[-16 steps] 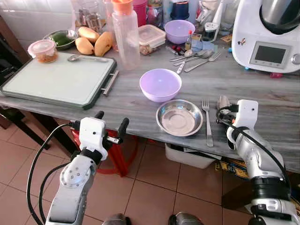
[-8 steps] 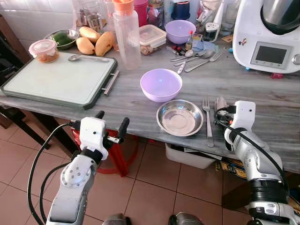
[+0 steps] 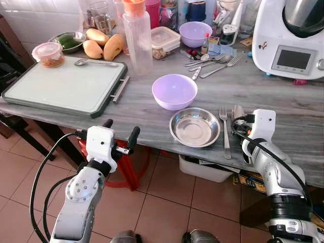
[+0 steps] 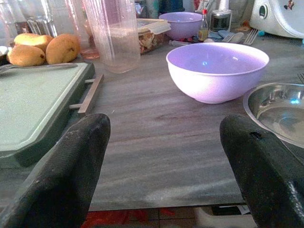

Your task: Setting the table

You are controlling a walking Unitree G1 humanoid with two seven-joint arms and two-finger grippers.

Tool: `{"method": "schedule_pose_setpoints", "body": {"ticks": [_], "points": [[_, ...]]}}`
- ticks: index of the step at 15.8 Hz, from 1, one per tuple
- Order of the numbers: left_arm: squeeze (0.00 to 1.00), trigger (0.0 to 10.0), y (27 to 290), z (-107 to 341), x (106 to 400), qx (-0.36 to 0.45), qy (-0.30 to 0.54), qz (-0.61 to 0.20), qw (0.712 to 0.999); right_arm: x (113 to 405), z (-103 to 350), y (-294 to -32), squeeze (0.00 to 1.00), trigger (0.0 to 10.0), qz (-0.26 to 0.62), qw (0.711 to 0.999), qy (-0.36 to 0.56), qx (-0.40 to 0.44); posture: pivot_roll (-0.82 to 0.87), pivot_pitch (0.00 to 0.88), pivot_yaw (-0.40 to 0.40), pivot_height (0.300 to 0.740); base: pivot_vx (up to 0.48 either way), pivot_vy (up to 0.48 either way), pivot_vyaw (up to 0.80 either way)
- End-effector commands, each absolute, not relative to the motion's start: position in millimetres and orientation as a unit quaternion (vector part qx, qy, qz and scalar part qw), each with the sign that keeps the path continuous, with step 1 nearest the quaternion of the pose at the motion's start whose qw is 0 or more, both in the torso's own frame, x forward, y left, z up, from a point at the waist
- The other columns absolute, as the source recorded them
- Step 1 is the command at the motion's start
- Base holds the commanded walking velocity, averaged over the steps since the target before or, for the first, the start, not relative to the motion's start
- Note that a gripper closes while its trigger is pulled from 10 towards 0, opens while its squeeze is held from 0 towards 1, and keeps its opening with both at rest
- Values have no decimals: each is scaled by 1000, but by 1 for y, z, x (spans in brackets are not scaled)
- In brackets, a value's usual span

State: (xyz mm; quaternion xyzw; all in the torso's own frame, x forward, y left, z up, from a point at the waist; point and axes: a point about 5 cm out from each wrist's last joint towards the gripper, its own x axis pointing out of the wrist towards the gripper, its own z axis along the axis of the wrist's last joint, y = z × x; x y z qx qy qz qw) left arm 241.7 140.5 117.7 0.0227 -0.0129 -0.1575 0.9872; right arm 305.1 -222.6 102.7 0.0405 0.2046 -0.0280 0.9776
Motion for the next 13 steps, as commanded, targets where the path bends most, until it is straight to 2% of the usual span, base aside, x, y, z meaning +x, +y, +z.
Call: {"method": "schedule_pose_setpoints", "body": {"ticks": [1,13], "points": [[0,10000,141,118,243,28,-11,-156,987,297,84,-217,1000,10000,-19,966,251,48,24,47,65,740,0,0,0],[0,10000,140,118,245,28,-13,-156,987,293,87,-223,1000,10000,-35,968,245,43,21,42,64,740,0,0,0]]}}
